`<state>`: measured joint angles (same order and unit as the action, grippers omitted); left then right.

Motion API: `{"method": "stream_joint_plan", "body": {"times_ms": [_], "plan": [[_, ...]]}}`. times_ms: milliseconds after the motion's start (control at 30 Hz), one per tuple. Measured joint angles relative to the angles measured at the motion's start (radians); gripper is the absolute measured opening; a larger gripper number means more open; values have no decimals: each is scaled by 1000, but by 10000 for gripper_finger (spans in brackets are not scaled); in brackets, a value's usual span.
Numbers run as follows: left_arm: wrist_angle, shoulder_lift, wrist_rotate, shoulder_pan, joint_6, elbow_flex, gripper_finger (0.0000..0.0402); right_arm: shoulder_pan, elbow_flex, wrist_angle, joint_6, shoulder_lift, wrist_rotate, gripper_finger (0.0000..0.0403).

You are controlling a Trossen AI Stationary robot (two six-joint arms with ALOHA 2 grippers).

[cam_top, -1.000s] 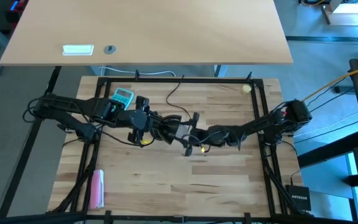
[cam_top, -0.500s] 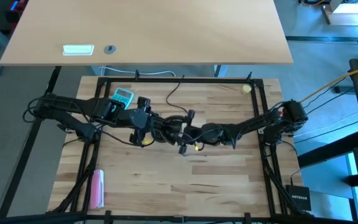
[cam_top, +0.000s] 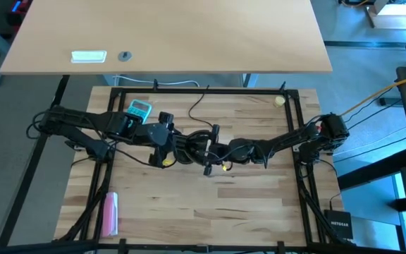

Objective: Screw lightbulb
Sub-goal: Insert the lightbulb into the black lamp

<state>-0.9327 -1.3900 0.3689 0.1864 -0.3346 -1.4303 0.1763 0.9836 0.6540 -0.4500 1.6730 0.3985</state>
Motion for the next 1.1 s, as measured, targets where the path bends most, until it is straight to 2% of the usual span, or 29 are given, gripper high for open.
{"method": "stream_joint_plan", "body": {"times_ms": [200,433,767,867,1100], "plan": [[-4,-14,5,0,-8,-2,266,1,0,-6,-6,0,12,260],[-37,5,51,2,51,-2,266,27,1,-83,-13,-52,86,260],[-55,11,77,1,73,-2,266,114,2,-405,45,-219,255,261],[-55,12,81,1,94,-2,266,151,2,-537,111,-275,316,261],[-67,12,86,0,126,-13,266,220,2,-756,305,-310,359,261]]}}
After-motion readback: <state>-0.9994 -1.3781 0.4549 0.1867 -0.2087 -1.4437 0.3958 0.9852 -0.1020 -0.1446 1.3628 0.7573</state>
